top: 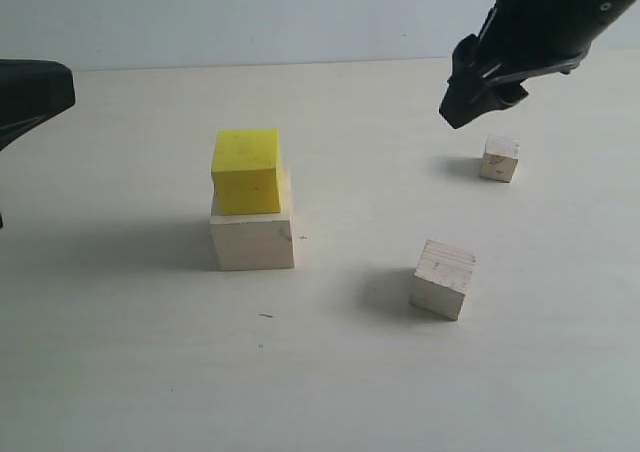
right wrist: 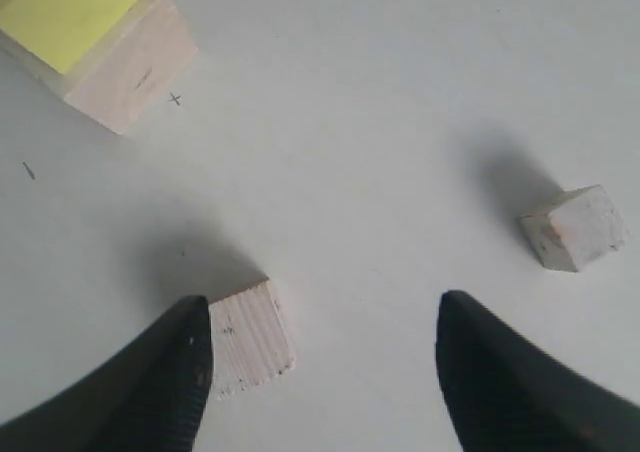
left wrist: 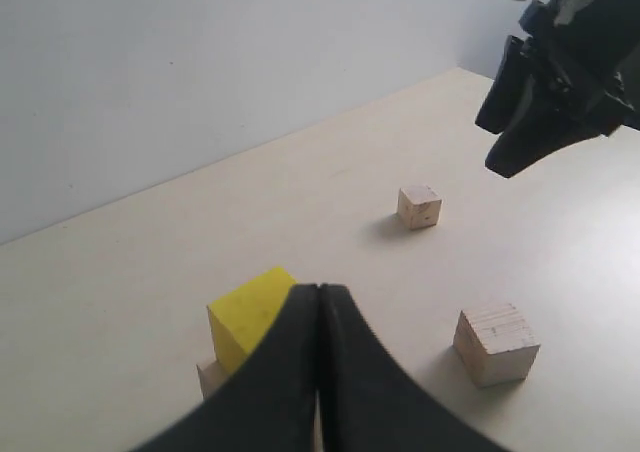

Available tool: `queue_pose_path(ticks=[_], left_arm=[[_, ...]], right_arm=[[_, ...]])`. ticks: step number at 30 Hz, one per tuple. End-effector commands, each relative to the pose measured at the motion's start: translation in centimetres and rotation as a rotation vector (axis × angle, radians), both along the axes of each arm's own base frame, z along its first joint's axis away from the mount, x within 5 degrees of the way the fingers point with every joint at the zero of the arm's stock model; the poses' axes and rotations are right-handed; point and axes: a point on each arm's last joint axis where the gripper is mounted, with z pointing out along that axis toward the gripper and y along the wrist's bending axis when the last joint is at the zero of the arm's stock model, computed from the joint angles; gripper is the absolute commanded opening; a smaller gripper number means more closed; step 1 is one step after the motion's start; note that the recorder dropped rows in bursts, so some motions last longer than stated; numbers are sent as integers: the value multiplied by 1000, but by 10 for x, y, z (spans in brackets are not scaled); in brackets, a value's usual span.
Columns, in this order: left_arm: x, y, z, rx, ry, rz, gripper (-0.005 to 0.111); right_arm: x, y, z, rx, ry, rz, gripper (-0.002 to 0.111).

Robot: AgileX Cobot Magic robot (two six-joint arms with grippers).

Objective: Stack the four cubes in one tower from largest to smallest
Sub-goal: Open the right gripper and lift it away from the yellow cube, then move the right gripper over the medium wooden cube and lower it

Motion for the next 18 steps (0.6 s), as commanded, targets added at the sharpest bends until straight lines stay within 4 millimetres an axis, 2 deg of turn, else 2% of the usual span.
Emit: queue_pose_path(ticks=[1,7,18], left_arm=[[-1,1,2,-20,-12,8,0],[-1,1,2,-14,-16,6,0],[-1,1,2,-10,-22,7,0]], right_arm=[[-13,-4,-5,45,-86,14,62],[-23,-2,-33,77,8,9,62],[-20,2,-50,51,32,77,62]])
